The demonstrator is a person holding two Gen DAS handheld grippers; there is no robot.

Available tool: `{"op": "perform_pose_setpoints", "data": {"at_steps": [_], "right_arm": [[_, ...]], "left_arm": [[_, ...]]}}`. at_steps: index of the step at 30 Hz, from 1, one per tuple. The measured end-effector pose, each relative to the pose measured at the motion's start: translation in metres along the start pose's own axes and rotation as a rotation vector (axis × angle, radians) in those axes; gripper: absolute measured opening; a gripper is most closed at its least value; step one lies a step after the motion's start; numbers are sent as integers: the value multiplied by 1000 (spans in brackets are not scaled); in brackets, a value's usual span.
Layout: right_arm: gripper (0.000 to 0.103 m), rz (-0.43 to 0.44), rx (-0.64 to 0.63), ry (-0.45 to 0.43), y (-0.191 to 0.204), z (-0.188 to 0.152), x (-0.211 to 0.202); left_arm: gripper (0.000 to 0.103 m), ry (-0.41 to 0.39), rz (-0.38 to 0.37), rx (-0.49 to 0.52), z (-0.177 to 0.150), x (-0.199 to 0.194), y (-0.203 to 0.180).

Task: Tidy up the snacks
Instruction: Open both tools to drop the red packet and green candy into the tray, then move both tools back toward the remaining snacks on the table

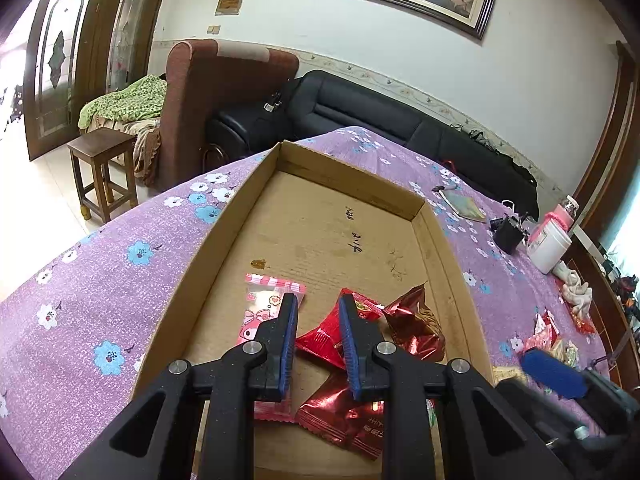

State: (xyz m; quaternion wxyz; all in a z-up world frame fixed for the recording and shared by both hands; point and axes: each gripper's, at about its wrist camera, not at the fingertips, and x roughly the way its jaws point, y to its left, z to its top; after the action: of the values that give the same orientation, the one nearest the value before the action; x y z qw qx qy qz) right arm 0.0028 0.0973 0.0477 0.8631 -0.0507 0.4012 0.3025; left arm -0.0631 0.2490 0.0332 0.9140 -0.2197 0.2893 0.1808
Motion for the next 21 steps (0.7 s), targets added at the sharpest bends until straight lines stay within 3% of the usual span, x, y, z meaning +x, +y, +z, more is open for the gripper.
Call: {"op": "perform_pose_setpoints", "data": {"at_steps": [6, 12, 18, 21], "right_arm": [[69, -19, 54, -7, -22, 1, -19], [69, -49, 141, -55, -72, -5, -58], [69, -227, 202, -139, -125, 3, -113], [69, -347, 211, -266, -146, 23, -161]], "left_arm": [[23, -9, -6, 9, 0, -1, -2], [22, -17, -8, 13, 0, -2, -4], [22, -39, -11, 31, -2, -7, -8], [22, -53, -14, 46, -3, -9, -11]]}}
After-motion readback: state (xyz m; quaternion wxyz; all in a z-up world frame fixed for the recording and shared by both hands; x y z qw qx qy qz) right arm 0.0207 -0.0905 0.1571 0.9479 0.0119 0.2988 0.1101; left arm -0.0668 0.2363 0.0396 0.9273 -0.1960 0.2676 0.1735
